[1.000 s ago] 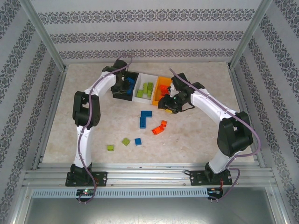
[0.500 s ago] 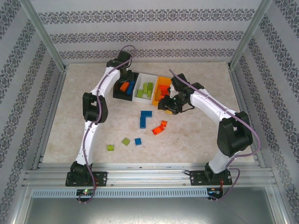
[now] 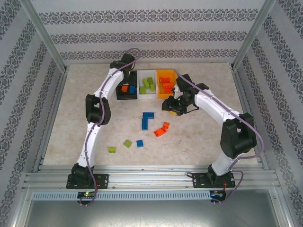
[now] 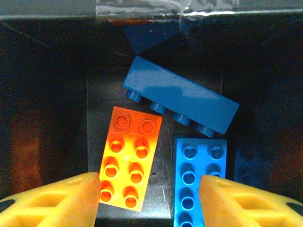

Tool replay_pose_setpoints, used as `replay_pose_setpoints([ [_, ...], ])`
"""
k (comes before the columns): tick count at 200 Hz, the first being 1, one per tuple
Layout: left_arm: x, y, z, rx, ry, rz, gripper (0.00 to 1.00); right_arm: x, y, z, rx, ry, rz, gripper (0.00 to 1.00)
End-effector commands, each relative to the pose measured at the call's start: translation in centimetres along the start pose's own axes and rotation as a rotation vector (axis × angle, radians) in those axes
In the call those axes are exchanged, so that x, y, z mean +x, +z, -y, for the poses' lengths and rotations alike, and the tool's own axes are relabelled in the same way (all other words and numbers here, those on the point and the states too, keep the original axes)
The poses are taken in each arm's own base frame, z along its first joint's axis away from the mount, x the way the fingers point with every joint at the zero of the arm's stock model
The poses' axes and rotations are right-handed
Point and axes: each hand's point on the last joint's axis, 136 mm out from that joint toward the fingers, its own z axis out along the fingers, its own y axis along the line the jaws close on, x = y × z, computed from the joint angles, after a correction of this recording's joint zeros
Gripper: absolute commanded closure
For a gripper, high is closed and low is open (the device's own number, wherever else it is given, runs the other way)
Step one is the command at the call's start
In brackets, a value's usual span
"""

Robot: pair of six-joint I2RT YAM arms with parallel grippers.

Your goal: Sort the legos into containers by color

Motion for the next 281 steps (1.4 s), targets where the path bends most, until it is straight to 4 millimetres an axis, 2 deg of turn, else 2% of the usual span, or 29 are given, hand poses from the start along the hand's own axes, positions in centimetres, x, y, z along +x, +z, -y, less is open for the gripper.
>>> replay_pose_setpoints([
  [1,4.3,2.9,-2.4,-0.128,0.052,-0.161,0.39,-0.1,-0.2,0.1,-0.002,-0.007,-0.015,0.51],
  [14,5.3,3.4,-2.7,-0.138,0.046,-0.199,0.44,-0.2,-0.2,0.2,-0.002,-0.006,-0.013,0.51],
  [35,6.9,4.3,-2.8,-0.145,0.041,-0.256,0.67,-0.3,-0.3,0.3,0.000,-0.003,-0.011,0.51],
  [41,7.3,4.5,-2.8,-0.147,0.041,-0.268,0.70,-0.3,-0.2,0.3,0.000,-0.002,-0.011,0.51],
  [54,7.9,4.8,-2.9,-0.150,0.039,-0.290,0.69,-0.3,-0.3,0.4,0.001,-0.003,-0.010,0.51],
  [67,8.2,5.0,-3.2,-0.163,0.040,-0.300,0.64,-0.2,-0.2,0.4,0.002,-0.002,-0.011,0.51],
  [119,7.2,4.8,-3.7,-0.195,0.028,-0.259,0.66,0.0,-0.1,0.5,0.001,0.006,-0.016,0.51],
  [127,7.4,5.1,-3.9,-0.199,0.026,-0.267,0.61,0.0,-0.2,0.5,-0.001,0.006,-0.013,0.51],
  [137,7.9,5.4,-4.2,-0.204,0.021,-0.286,0.50,0.0,-0.1,0.5,0.001,0.009,-0.015,0.51],
  [151,8.5,5.8,-4.4,-0.204,0.011,-0.311,0.49,0.0,-0.1,0.5,0.000,0.009,-0.015,0.51],
  [157,8.7,6.0,-4.4,-0.190,0.000,-0.321,0.55,0.1,-0.1,0.6,0.002,0.009,-0.017,0.51],
  [166,9.0,6.3,-4.1,-0.164,-0.012,-0.333,0.72,0.1,0.0,0.6,0.003,0.009,-0.018,0.51],
  [171,9.1,6.3,-4.0,-0.159,-0.015,-0.337,0.75,0.1,0.0,0.6,0.002,0.011,-0.020,0.51],
  [206,8.6,5.7,-3.2,-0.111,-0.041,-0.322,0.94,0.1,0.0,0.4,0.003,0.009,-0.018,0.51],
  [227,7.8,4.9,-2.5,-0.076,-0.062,-0.301,1.00,0.2,0.1,0.4,0.003,0.010,-0.018,0.51],
  [252,6.5,3.5,-1.7,-0.017,-0.080,-0.267,1.00,0.3,0.2,0.4,0.000,0.007,-0.017,0.51],
  [281,4.1,1.2,0.9,0.132,-0.110,-0.196,1.00,0.5,0.4,0.3,-0.003,0.006,-0.017,0.51],
])
